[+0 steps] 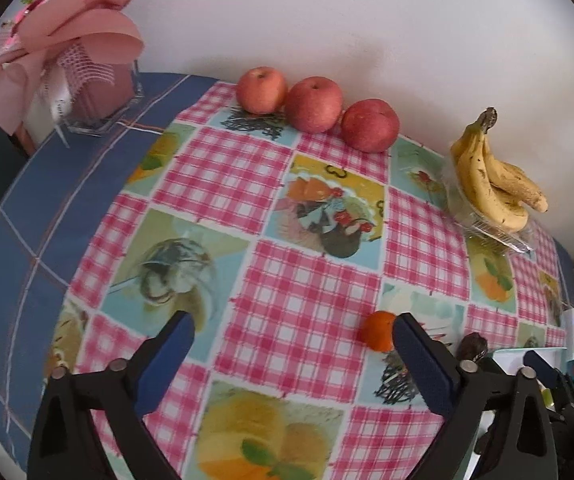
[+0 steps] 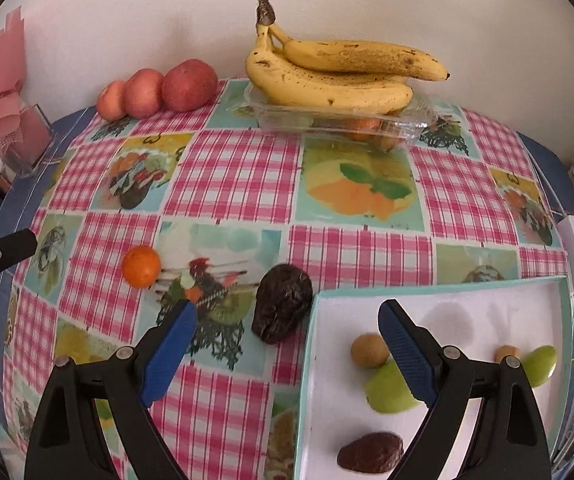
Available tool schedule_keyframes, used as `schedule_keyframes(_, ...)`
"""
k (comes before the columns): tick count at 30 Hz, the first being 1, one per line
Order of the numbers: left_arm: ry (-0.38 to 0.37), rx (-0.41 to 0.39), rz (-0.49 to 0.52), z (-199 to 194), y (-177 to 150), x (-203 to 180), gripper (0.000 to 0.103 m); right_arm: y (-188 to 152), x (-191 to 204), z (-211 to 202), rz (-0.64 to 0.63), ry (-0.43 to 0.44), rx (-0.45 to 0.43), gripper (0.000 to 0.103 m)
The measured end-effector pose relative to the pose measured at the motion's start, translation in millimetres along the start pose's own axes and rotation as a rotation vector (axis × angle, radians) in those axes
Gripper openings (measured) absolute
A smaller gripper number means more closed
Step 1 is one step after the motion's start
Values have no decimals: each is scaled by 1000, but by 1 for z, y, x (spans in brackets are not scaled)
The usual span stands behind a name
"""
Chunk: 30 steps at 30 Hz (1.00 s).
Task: Organize fruits
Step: 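Move both tools back toward the orange and the dark date, then grasp an orange with the left tool while the right tool grasps a dark date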
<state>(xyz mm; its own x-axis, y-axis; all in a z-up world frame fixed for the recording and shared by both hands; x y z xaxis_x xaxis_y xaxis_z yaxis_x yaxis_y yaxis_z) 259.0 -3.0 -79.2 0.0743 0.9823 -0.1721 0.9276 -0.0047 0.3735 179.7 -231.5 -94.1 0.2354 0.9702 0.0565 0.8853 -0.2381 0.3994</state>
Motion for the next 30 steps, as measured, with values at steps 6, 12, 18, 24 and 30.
schedule_keyframes(6, -36, 20, 15, 17, 0, -16, 87, 7, 1, 14, -8, 28, -6, 81)
schedule_keyframes(12, -70, 59, 51, 37, -4, -39, 79, 8, 4, 26, -47, 22, -10, 67)
schedule_keyframes(18, -83, 104, 71, 58, -12, -55, 69, 10, 5, 34, -62, 20, -10, 51)
schedule_keyframes(24, -78, 133, 84, 72, -18, -62, 60, 9, 7, 41, -97, 3, -9, 42)
schedule_keyframes(30, -131, 140, 102, 74, -20, -74, 35, 9, 9, 46, -123, -10, -7, 41)
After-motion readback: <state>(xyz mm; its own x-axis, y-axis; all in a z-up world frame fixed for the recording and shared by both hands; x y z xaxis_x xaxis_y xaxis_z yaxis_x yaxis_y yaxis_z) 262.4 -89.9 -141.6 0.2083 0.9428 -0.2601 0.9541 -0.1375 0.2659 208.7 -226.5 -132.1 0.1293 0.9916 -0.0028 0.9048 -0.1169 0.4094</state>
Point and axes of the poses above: each gripper's, at about its wrist camera, not at the fingertips, and z roughly the way its jaws point, x to its left, y to its top, the point moved 8 cm from there along z, roughly the way its jaws point, and after that the axes turned 3 degrees about x, right-handed, at the moved point
